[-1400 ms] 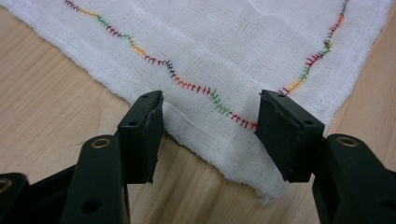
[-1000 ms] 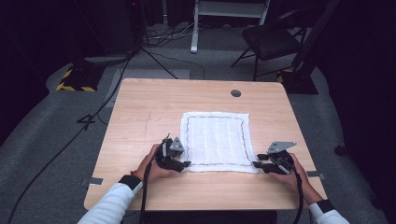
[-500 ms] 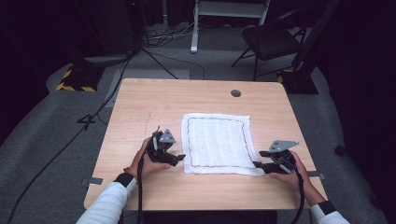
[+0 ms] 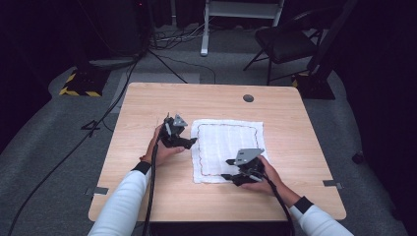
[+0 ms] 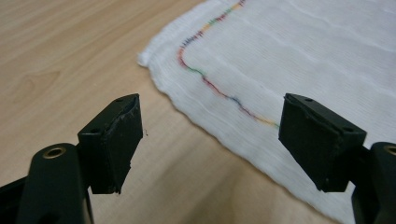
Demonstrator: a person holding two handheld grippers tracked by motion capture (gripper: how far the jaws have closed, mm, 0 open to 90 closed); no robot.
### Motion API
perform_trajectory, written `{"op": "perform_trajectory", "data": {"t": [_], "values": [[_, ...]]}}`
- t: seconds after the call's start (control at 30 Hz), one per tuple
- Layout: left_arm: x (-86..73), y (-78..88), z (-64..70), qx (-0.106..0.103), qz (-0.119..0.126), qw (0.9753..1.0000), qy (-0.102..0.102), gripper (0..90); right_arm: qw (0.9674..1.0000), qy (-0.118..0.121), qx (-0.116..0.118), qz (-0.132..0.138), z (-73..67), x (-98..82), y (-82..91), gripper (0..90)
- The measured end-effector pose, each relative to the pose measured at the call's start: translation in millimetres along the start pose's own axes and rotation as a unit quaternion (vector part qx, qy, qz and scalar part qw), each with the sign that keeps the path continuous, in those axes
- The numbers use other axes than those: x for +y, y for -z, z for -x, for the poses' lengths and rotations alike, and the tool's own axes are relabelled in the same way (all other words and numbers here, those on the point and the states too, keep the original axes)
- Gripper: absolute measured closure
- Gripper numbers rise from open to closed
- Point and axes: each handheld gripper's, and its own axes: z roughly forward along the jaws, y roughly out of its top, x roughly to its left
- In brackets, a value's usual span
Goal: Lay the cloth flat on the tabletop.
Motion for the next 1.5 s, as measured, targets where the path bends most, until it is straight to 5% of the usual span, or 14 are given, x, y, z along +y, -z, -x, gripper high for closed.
{"op": "perform_trajectory", "data": {"t": [0.23,0.5,0.73,0.8,0.83,0.87,0.9,0.93,1.0,1.13,1.5], "values": [[16.3,-24.3,-16.7,0.020,0.003,0.9994,0.027,22.0,0.9981,0.048,0.037,-0.008,-22.8,23.9,-45.3,48.8],[24.0,-58.8,-21.5,0.038,-0.012,0.9978,0.053,20.3,0.9981,0.046,0.041,-0.011,-28.3,32.8,-64.5,49.7],[23.8,-65.2,-22.5,0.031,-0.023,0.9977,0.055,20.2,0.9988,0.030,0.036,-0.013,-26.8,36.5,-71.5,52.5],[23.1,-63.6,-23.5,0.029,-0.024,0.9978,0.055,21.9,0.9991,0.026,0.031,-0.012,-26.5,36.8,-71.6,60.1],[23.1,-62.3,-24.0,0.025,-0.023,0.9979,0.054,31.4,0.9995,0.020,0.022,-0.014,-25.4,37.0,-71.4,69.3],[23.1,-60.5,-24.7,0.020,-0.024,0.9982,0.051,31.4,0.9995,0.020,0.022,-0.014,-25.4,37.0,-71.4,69.3],[23.2,-59.4,-25.1,0.017,-0.023,0.9984,0.049,44.1,0.9997,0.014,0.014,-0.016,-24.6,37.2,-71.2,75.2],[23.4,-57.7,-25.1,0.012,-0.027,0.9984,0.047,44.1,0.9997,0.014,0.014,-0.016,-24.6,37.2,-71.2,75.2],[23.3,-55.0,-25.0,-0.004,-0.030,0.9987,0.042,59.6,0.9998,0.012,0.005,-0.018,-25.8,37.6,-71.1,79.0],[22.4,-53.6,-24.3,-0.023,-0.030,0.9986,0.038,75.9,0.9997,0.014,-0.005,-0.020,-28.0,38.5,-71.3,82.4],[16.7,-43.3,-23.3,-0.026,-0.022,0.9990,0.029,83.5,0.9997,0.025,-0.001,-0.004,-31.7,43.4,-66.8,84.3]]}}
